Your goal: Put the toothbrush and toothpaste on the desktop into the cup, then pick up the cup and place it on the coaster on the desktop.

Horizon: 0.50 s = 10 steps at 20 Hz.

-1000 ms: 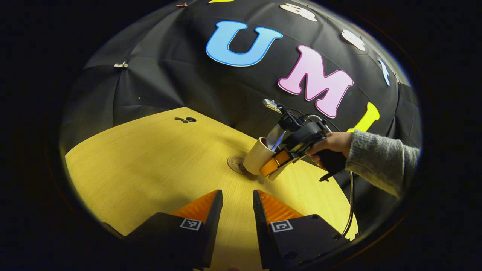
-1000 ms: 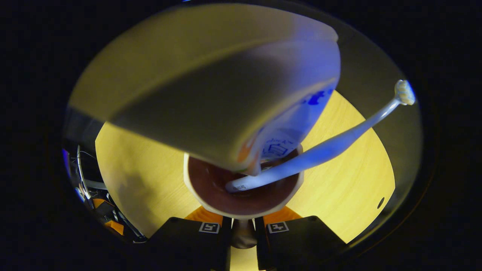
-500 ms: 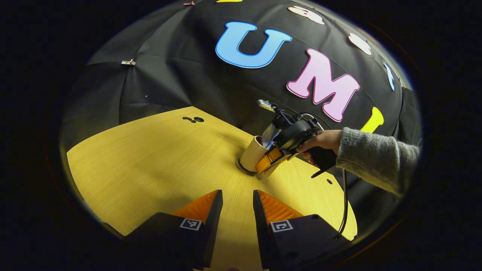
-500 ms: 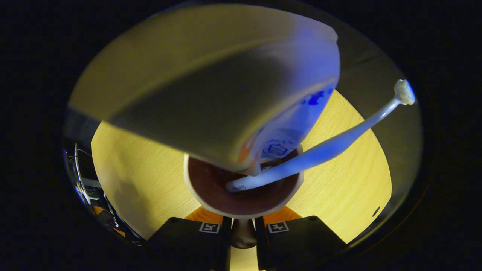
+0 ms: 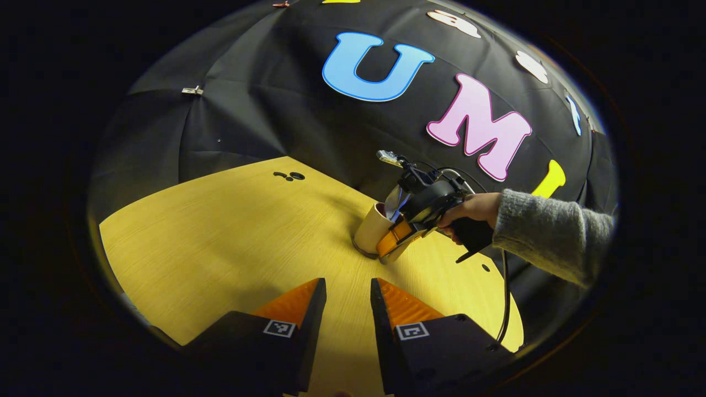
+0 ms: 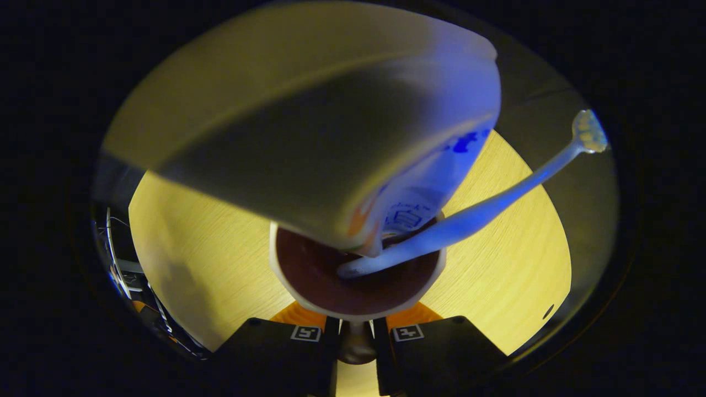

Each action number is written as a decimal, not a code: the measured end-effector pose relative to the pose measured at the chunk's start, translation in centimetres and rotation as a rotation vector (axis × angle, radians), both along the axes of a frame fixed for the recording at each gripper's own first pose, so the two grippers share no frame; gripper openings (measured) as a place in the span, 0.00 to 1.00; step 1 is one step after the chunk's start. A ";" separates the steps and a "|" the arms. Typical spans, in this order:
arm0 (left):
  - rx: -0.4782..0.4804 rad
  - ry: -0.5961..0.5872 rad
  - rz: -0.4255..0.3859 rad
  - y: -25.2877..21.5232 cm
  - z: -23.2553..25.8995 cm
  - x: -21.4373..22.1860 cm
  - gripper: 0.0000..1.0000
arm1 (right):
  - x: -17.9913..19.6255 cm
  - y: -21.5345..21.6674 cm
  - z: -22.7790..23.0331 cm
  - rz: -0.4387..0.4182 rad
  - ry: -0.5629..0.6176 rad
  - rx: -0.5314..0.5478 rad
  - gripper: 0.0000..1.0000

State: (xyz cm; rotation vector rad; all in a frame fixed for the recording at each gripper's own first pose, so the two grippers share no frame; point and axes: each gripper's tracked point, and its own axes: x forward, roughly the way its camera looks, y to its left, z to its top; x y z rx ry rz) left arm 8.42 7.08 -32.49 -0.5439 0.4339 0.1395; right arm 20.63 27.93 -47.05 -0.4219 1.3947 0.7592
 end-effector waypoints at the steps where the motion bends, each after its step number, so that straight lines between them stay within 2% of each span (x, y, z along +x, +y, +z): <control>1: 0.001 0.000 0.000 0.1 0.1 0.0 0.52 | -0.3 -0.2 0.2 0.013 -0.003 0.005 0.42; 2: 0.003 -0.001 0.001 0.2 0.2 0.0 0.52 | -0.4 -0.3 0.0 0.022 -0.004 0.008 0.31; 3: 0.004 -0.003 0.001 0.3 0.4 0.0 0.52 | -0.3 -0.4 0.1 0.028 -0.014 0.002 0.46; 4: 0.005 -0.004 0.003 0.4 0.4 0.0 0.52 | -0.3 -0.6 0.0 0.026 -0.016 0.000 0.48; 5: 0.006 -0.004 0.003 0.4 0.5 -0.1 0.52 | -0.5 -0.6 0.1 0.021 -0.015 0.002 0.57; 10: 0.016 0.002 -0.003 0.3 1.1 -0.7 0.52 | -0.5 -1.0 1.3 -0.005 -0.052 0.040 0.71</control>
